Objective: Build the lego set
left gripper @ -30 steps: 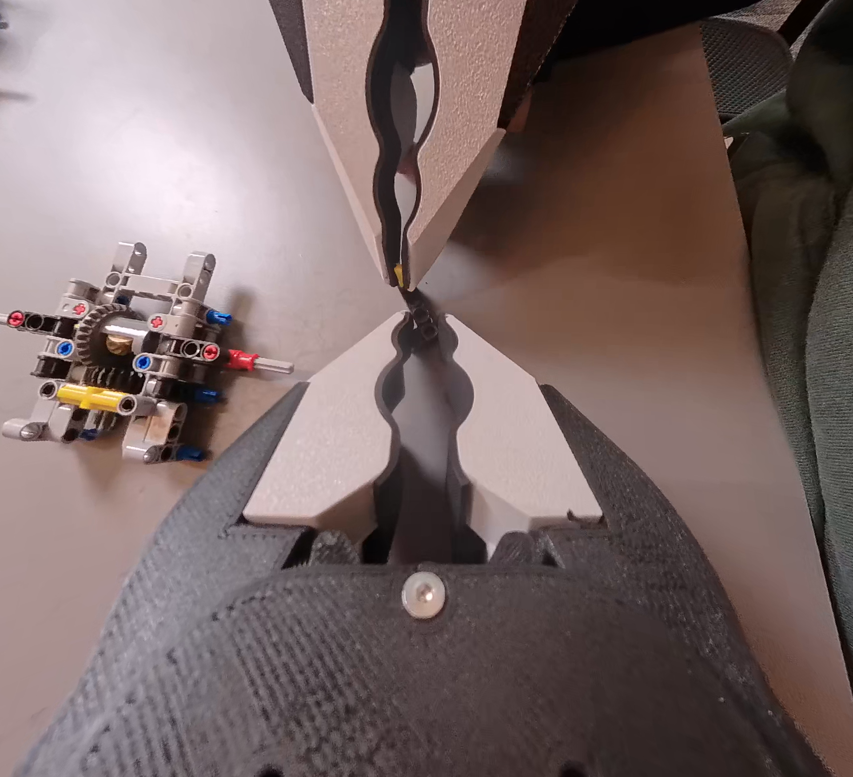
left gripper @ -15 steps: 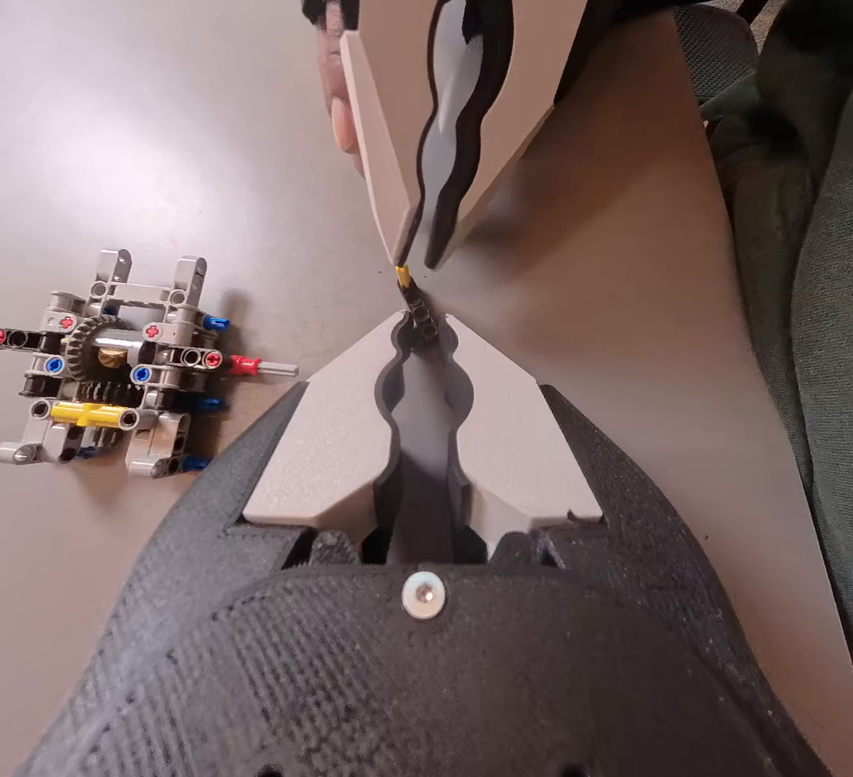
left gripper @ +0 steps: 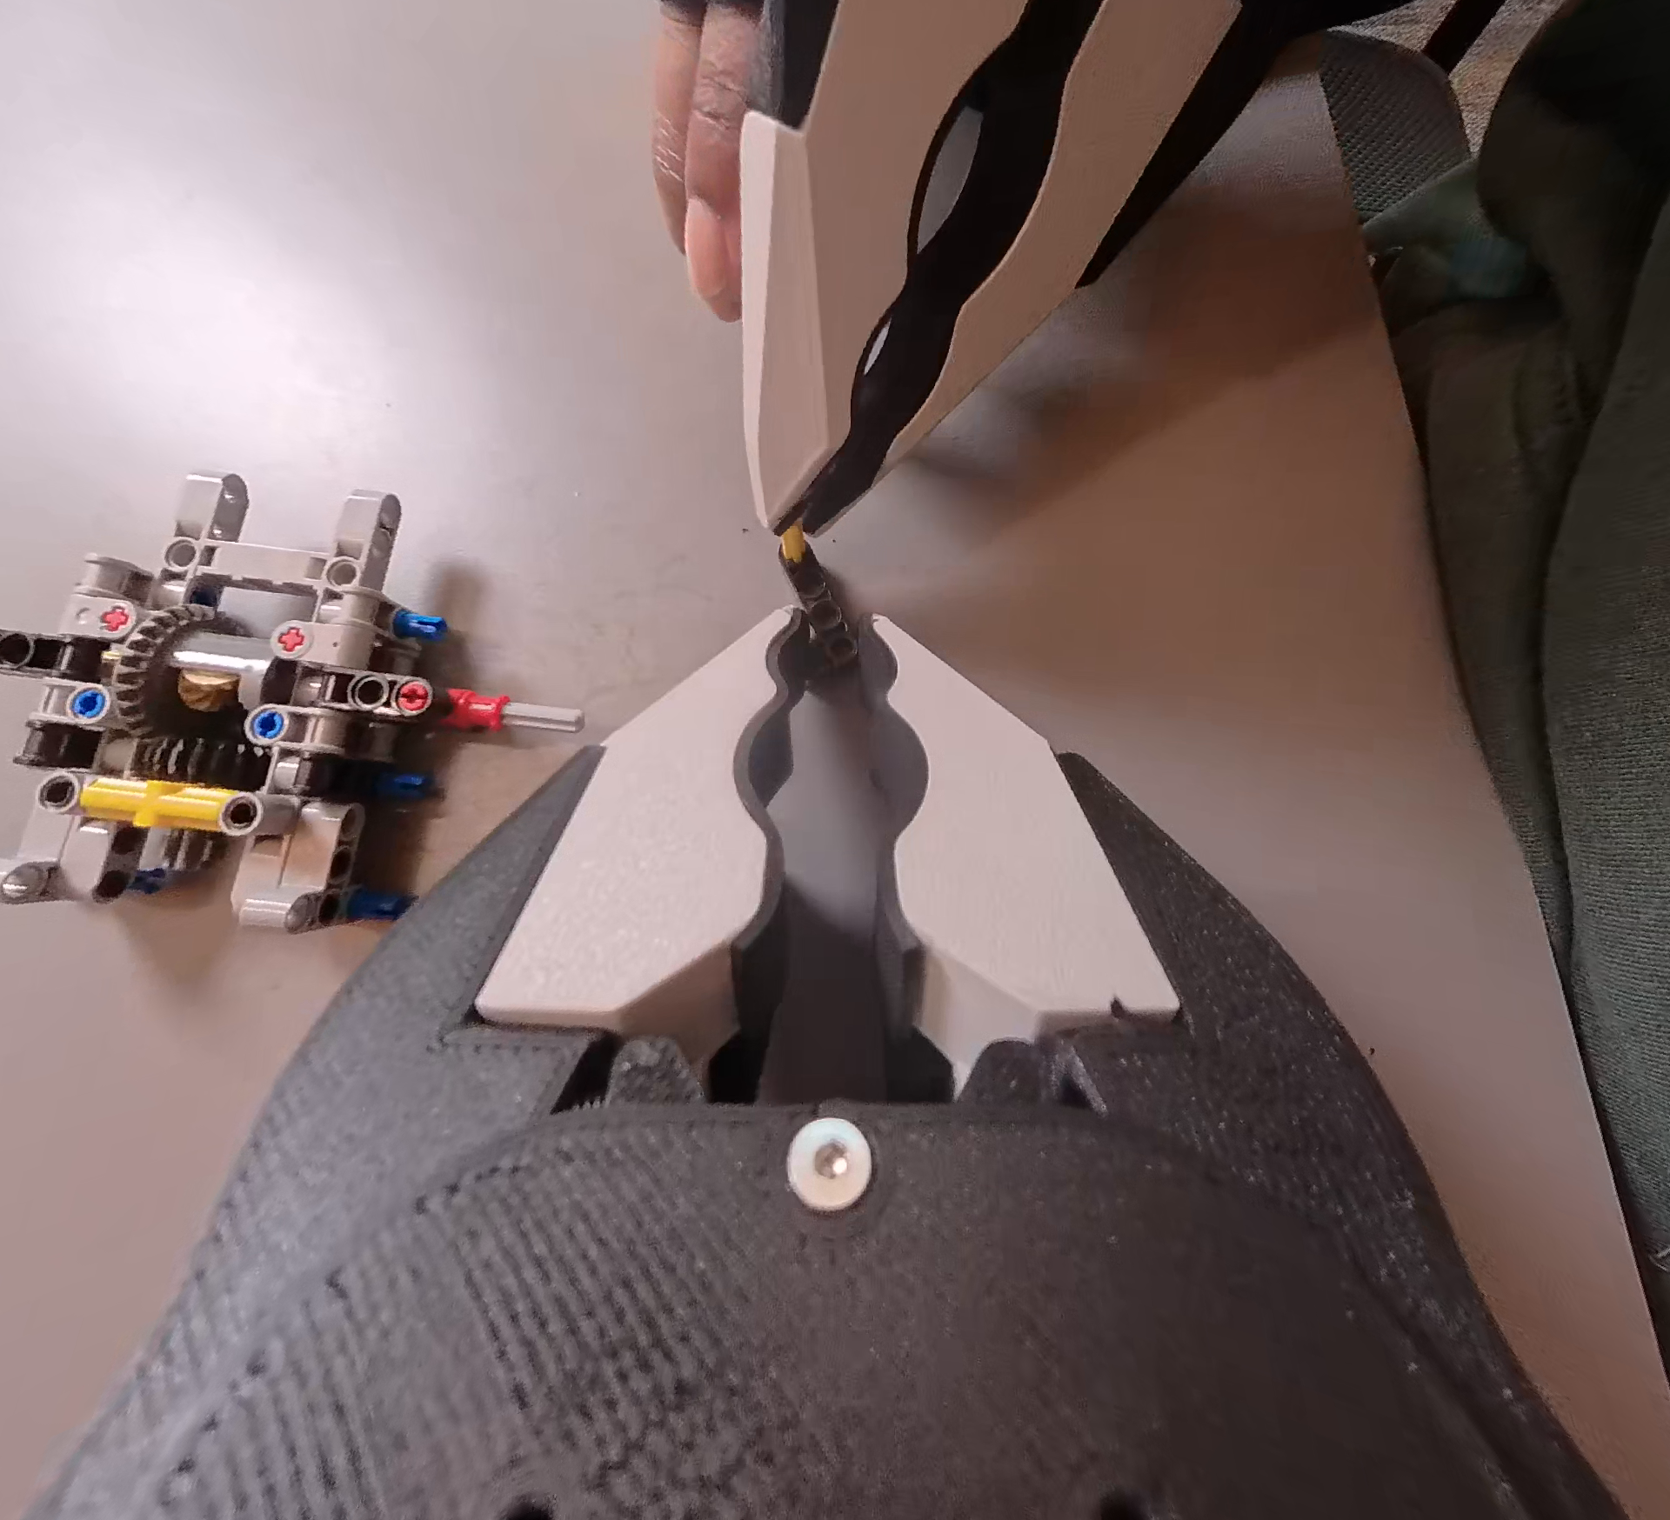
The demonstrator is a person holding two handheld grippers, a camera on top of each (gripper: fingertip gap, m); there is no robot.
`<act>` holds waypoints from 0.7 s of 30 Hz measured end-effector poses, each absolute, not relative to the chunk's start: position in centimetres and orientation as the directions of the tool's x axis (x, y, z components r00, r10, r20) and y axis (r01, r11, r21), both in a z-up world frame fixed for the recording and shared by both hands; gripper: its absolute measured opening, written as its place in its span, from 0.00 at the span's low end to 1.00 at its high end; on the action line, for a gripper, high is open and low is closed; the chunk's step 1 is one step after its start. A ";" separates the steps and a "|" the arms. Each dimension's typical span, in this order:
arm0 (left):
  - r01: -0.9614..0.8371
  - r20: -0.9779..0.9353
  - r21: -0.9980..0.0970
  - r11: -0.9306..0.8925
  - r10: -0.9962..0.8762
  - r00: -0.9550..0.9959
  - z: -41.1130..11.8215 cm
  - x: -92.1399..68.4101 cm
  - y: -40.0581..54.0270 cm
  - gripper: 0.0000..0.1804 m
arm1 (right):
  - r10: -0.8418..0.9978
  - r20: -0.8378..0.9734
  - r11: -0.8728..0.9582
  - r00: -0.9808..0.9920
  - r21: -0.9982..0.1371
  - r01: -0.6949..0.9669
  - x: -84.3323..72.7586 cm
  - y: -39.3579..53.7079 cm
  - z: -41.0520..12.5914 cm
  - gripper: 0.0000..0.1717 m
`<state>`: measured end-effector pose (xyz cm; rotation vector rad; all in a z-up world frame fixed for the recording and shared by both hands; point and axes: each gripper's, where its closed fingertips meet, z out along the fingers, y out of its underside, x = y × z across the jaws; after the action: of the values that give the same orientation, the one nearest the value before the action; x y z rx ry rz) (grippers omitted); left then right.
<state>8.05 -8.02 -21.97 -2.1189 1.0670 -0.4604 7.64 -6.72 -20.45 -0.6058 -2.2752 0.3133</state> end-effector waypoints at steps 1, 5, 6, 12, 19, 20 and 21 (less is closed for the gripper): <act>-0.550 0.000 -0.728 -0.409 -0.802 0.597 -22.0 8.0 -8.0 0.05 | 0.504 0.610 0.863 -0.612 -0.382 0.330 7.6 -6.7 -20.5 0.02; -0.547 0.003 -0.728 -0.414 -0.799 0.601 -22.0 8.0 -8.0 0.05 | 0.455 0.645 0.891 -0.614 -0.320 0.323 7.6 -6.6 -20.5 0.02; -0.546 0.004 -0.728 -0.415 -0.799 0.601 -22.0 8.0 -8.0 0.05 | 0.448 0.650 0.894 -0.613 -0.311 0.323 7.6 -6.6 -20.5 0.02; -0.542 0.014 -0.727 -0.423 -0.797 0.604 -22.0 8.0 -8.0 0.05 | 0.396 0.684 0.916 -0.613 -0.245 0.318 7.6 -6.6 -20.5 0.03; -0.533 0.029 -0.724 -0.438 -0.791 0.611 -22.0 8.1 -8.0 0.05 | 0.340 0.712 0.932 -0.614 -0.171 0.319 7.6 -6.6 -20.5 0.01; -0.533 0.029 -0.724 -0.438 -0.791 0.611 -22.0 8.1 -8.0 0.05 | 0.339 0.715 0.932 -0.612 -0.165 0.323 7.6 -6.5 -20.6 0.01; -0.533 0.029 -0.724 -0.438 -0.791 0.611 -22.0 8.1 -8.0 0.05 | 0.332 0.723 0.933 -0.606 -0.156 0.325 7.5 -6.4 -20.5 0.00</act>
<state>8.07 -7.97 -21.97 -2.1461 1.0375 -0.4813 7.52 -6.40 -20.53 -0.4626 -2.2622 0.0109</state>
